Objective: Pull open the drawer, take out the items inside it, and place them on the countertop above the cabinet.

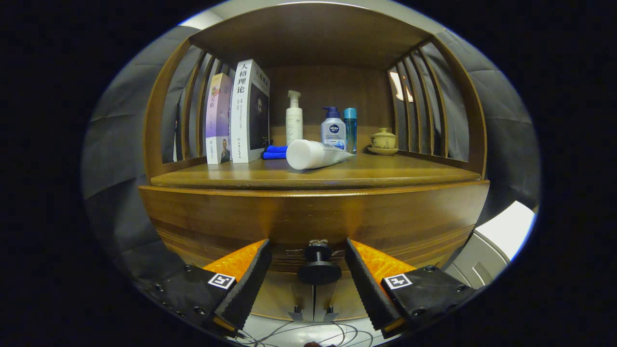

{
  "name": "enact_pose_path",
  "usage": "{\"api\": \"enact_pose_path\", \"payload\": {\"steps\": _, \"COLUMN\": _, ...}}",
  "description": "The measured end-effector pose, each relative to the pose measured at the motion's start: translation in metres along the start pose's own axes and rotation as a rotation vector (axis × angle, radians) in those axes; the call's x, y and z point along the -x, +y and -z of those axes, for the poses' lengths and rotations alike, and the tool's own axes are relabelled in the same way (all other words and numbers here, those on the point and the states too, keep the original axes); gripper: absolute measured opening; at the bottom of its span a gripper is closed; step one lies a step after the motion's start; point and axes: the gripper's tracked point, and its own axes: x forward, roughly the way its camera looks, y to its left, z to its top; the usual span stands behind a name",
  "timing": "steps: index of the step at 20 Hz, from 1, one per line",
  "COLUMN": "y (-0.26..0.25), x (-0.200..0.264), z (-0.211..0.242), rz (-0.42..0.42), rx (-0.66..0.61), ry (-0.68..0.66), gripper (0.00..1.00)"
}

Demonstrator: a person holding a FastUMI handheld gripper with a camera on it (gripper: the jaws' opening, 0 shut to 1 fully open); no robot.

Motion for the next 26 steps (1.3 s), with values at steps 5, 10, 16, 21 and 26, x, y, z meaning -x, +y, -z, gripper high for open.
{"api": "enact_pose_path", "payload": {"steps": 5, "y": 0.001, "x": -0.003, "z": -0.003, "rz": 0.009, "rx": -0.022, "ry": 0.002, "gripper": 0.96}}
{"api": "enact_pose_path", "payload": {"steps": 10, "y": -0.010, "x": 0.001, "z": 0.016, "rz": 0.010, "rx": -0.071, "ry": 0.083, "gripper": 0.96}}
{"api": "enact_pose_path", "payload": {"steps": 16, "y": -0.022, "x": 0.057, "z": 0.004, "rz": 0.004, "rx": -0.075, "ry": 0.062, "gripper": 0.96}}
{"api": "enact_pose_path", "payload": {"steps": 21, "y": -0.013, "x": 0.129, "z": -0.046, "rz": -0.064, "rx": -0.106, "ry": -0.049, "gripper": 0.96}}
{"api": "enact_pose_path", "payload": {"steps": 26, "y": -0.035, "x": 0.198, "z": -0.072, "rz": -0.045, "rx": -0.087, "ry": -0.150, "gripper": 0.96}}
